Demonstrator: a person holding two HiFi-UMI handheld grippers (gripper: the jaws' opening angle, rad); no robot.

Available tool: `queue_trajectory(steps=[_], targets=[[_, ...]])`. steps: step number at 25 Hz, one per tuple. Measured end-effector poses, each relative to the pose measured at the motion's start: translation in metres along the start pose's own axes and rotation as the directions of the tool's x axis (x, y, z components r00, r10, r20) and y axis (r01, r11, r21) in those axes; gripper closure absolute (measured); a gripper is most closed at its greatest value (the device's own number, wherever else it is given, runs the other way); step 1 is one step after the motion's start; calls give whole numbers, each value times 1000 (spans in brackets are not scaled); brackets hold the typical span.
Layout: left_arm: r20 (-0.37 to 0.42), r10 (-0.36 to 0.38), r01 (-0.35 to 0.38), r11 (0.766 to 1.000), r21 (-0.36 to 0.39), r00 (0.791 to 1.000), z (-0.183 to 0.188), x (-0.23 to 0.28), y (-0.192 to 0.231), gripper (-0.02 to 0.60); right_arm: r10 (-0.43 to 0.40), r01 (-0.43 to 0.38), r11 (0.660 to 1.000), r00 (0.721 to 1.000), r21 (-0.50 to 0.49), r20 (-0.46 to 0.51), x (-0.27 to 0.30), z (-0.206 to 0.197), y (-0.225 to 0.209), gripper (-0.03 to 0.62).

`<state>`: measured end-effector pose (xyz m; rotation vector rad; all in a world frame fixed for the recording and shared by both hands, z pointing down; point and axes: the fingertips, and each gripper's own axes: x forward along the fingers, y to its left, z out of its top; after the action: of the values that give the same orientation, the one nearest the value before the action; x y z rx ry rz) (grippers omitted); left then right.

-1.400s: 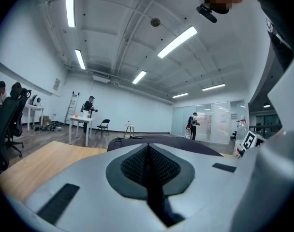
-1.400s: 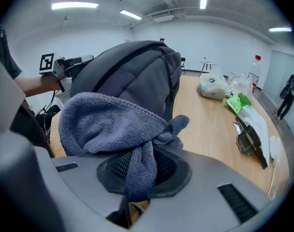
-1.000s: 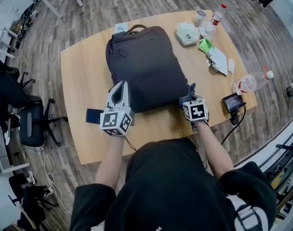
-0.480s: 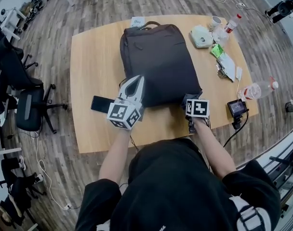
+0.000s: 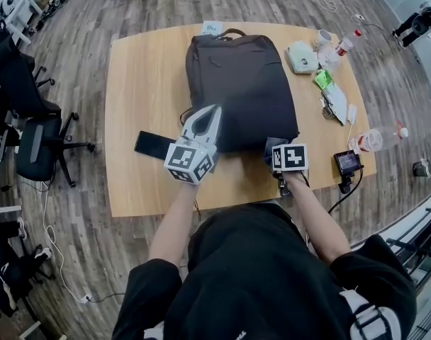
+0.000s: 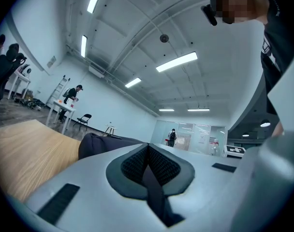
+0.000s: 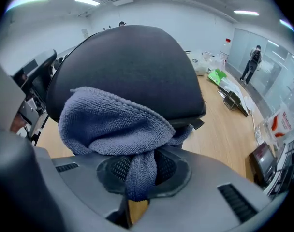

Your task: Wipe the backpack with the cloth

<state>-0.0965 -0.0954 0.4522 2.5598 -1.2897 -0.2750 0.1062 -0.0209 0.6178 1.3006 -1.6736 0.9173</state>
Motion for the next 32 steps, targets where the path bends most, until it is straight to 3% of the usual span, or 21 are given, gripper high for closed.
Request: queue_trajectory(steps=[3, 5, 8, 11, 14, 16, 20, 23, 28, 30, 32], targets=[[3, -4, 4, 1000, 1, 1000, -1, -1, -1, 565, -6, 0, 991, 999, -137, -46, 1, -3, 4, 542], [1, -11, 11, 1000, -10, 1000, -1, -2, 0, 565, 31, -46, 977, 997, -208, -74, 5, -5, 3, 540], [-5, -22, 22, 999, -26, 1000, -2, -2, -1, 565, 120, -136, 975, 988, -175, -99, 3, -13, -14, 540], [-2, -16, 16, 1000, -23, 1000, -2, -4, 1, 565, 111, -134, 965, 988, -226, -111, -4, -32, -25, 540], [6, -2, 3, 1000, -29, 1000, -1, -4, 3, 565, 219, -242, 946, 968, -216, -124, -13, -61, 0, 540], [7, 0, 0, 1000, -25, 1000, 0, -3, 2, 565, 276, -282, 940, 960, -194, -58, -15, -60, 16, 540], [-3, -6, 6, 999, -32, 1000, -1, -2, 1, 565, 251, -221, 962, 947, -163, 199, -13, -3, 26, 540], [-3, -15, 14, 999, -46, 1000, -3, -3, 0, 565, 253, -220, 962, 942, -161, 223, -16, 9, 43, 540], [1, -19, 19, 999, -43, 1000, -4, -4, -2, 565, 346, -279, 910, 920, -308, 187, -29, 14, 96, 540], [-12, -34, 33, 998, -57, 999, -6, -10, -4, 565, 370, -281, 875, 914, -393, 170, -37, 16, 114, 540], [-8, 16, -17, 998, -66, 1000, -7, -30, 4, 565, 397, -277, 826, 905, -491, 156, -43, 19, 131, 540]])
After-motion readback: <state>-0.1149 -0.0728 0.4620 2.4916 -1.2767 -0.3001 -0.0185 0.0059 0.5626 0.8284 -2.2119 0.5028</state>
